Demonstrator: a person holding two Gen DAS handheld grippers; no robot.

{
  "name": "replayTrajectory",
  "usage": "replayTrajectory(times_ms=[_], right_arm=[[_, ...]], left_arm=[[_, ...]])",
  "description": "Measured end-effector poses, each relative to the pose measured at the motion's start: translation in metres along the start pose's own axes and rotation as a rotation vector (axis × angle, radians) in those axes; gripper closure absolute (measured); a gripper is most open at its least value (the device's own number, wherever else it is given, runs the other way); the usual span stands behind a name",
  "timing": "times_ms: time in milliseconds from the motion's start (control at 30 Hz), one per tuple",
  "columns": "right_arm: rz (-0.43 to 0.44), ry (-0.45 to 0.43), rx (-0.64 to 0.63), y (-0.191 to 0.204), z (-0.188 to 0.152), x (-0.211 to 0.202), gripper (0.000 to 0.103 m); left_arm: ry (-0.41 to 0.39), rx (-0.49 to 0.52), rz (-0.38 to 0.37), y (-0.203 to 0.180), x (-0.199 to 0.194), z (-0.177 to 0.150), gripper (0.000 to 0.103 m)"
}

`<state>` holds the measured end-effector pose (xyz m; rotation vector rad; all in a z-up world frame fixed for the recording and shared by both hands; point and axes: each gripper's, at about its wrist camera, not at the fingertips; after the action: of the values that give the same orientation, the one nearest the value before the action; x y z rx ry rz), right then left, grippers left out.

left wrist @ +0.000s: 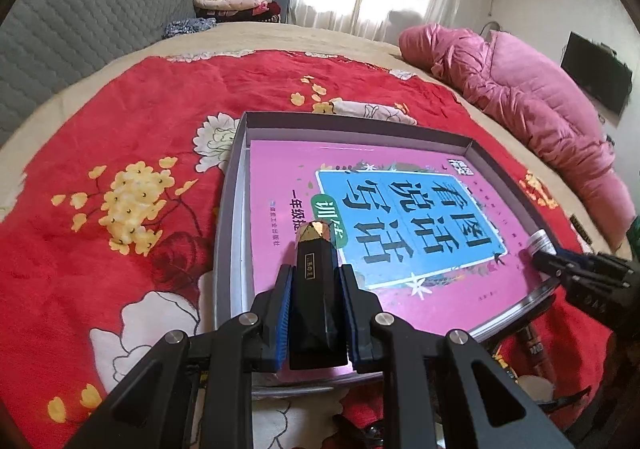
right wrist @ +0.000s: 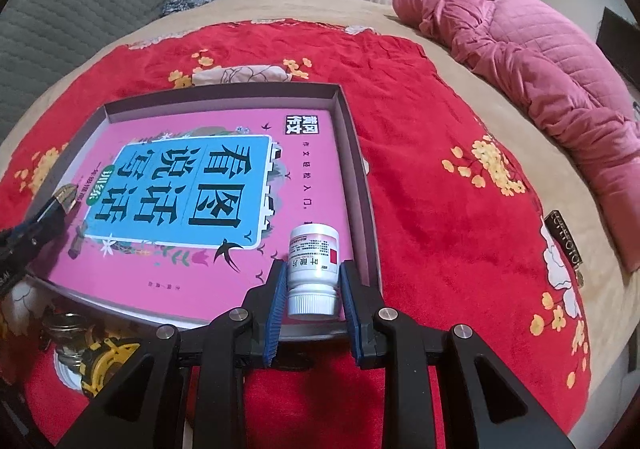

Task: Organize rigid objects
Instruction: 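Lower black stick into box and open left tool while right releases bottle inside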

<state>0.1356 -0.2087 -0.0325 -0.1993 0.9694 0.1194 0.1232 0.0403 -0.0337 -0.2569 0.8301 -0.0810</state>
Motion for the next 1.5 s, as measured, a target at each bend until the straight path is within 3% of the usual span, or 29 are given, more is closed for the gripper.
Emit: replayTrajectory(times_ms=[233,1000,1200,1500], right_arm=[[0.000,0.004,0.004,0.000,0.000,0.000,0.076],[-0.036,0.001,0.007,-0.002,-0.004,-0.008,0.073],[-0.038,-0.001,0.007,-0.003,-0.005,-0.012,0.073],[-0.027,-0.001,0.009,-0.004,-0.006,-0.017,0.072]], left_arm=[[0.006,0.039,0.035,-0.004,0.002,-0.002,0.080],[0.019,-0.003,-0.006,0.001,-0.003,0.002,0.080],[0.011,-0.023,-0.013,0.007,-0.009,0.006,0.073],[0.003,0.003,0.004,0.007,-0.015,0.004,0.072]])
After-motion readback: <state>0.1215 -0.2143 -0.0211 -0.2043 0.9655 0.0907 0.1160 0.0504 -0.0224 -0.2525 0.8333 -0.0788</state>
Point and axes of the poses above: each gripper's, at about its wrist camera, not at the fingertips, and x roughly the way its jaws point, y to its left, z to its top, and after that the axes turned 7 degrees about -x, right-handed
